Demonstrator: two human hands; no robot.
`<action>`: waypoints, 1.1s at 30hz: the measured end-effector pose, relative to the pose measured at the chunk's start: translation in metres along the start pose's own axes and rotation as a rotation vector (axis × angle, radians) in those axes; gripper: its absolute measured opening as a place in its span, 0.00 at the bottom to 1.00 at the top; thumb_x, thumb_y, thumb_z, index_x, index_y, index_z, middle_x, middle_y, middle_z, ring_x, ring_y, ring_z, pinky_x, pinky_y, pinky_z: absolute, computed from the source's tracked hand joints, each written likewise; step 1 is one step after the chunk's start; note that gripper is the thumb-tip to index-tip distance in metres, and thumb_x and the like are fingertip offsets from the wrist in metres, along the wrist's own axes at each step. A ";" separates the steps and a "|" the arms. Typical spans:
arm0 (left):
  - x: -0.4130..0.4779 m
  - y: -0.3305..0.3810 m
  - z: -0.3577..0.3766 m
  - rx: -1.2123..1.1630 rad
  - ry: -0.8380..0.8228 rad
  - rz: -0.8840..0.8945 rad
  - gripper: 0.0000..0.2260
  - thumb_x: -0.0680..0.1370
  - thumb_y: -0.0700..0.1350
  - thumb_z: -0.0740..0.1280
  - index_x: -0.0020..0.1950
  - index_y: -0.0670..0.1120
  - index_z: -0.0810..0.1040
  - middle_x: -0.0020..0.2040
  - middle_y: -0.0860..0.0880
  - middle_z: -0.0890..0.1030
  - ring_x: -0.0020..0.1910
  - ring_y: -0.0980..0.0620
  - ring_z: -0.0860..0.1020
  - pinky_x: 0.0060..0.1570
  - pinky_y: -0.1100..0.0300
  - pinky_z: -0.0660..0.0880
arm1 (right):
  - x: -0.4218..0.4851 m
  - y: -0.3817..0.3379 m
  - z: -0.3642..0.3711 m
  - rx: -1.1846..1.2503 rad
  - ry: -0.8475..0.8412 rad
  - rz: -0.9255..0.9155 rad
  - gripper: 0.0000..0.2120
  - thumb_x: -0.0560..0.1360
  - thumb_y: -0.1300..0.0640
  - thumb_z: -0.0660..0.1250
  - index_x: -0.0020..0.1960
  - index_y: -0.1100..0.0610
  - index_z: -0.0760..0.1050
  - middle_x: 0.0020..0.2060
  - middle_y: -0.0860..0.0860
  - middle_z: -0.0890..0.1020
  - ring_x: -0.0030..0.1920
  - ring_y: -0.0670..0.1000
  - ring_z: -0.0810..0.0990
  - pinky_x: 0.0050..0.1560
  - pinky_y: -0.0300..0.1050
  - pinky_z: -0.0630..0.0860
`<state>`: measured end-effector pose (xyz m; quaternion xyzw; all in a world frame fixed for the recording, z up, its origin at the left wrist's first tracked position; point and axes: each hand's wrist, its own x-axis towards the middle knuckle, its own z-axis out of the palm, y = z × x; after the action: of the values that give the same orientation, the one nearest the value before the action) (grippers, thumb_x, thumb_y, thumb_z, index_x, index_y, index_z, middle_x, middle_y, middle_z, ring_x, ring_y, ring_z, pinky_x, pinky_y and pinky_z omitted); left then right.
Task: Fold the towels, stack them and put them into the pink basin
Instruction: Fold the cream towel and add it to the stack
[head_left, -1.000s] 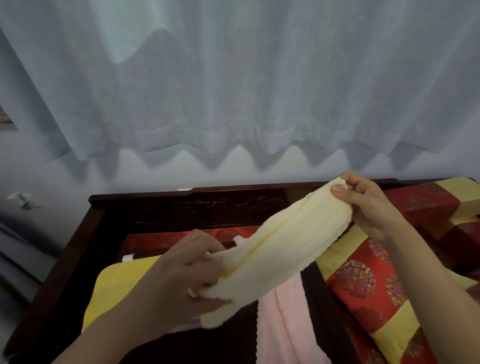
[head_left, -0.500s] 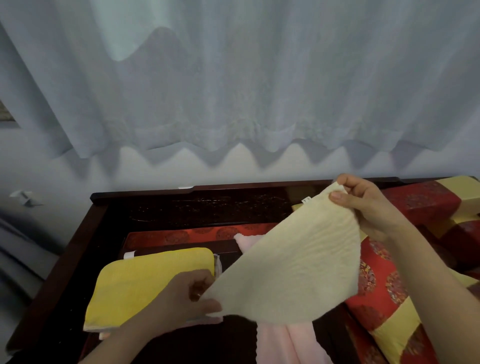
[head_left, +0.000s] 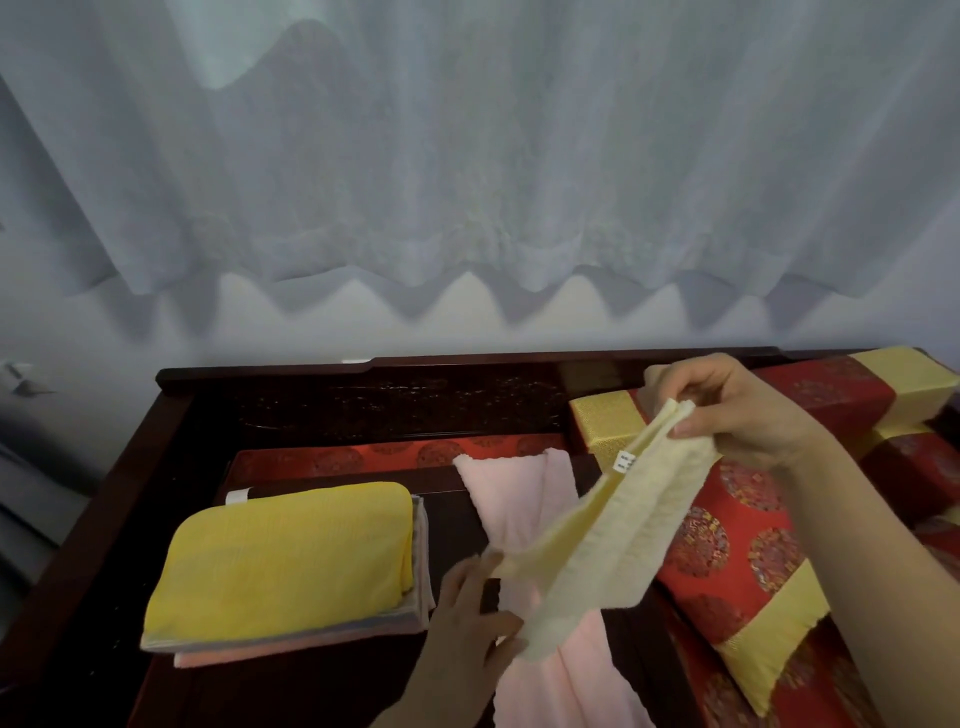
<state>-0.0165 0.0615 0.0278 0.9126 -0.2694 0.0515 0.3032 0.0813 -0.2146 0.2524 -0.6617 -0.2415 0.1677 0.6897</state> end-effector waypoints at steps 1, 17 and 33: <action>0.001 0.008 -0.001 0.059 0.054 -0.019 0.08 0.70 0.58 0.65 0.37 0.55 0.75 0.71 0.48 0.70 0.71 0.46 0.61 0.65 0.55 0.66 | 0.000 0.001 0.000 -0.001 -0.011 -0.004 0.05 0.61 0.66 0.73 0.36 0.60 0.81 0.32 0.51 0.76 0.33 0.48 0.75 0.33 0.37 0.73; 0.042 0.009 -0.017 -0.191 -0.565 0.161 0.14 0.76 0.55 0.65 0.44 0.45 0.81 0.48 0.50 0.79 0.48 0.56 0.74 0.51 0.60 0.71 | -0.012 -0.008 -0.004 -0.107 -0.133 0.040 0.09 0.64 0.58 0.78 0.38 0.61 0.81 0.34 0.52 0.77 0.35 0.50 0.74 0.35 0.42 0.72; 0.168 -0.023 -0.254 0.024 0.214 0.001 0.12 0.78 0.44 0.63 0.52 0.64 0.71 0.40 0.63 0.80 0.42 0.68 0.76 0.44 0.77 0.68 | 0.024 0.056 -0.055 -0.446 0.879 -0.044 0.09 0.76 0.54 0.67 0.39 0.53 0.70 0.36 0.51 0.73 0.37 0.47 0.71 0.38 0.40 0.68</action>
<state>0.1560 0.1470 0.2654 0.9053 -0.2350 0.1522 0.3196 0.1368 -0.2431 0.1991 -0.7961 0.0282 -0.1977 0.5713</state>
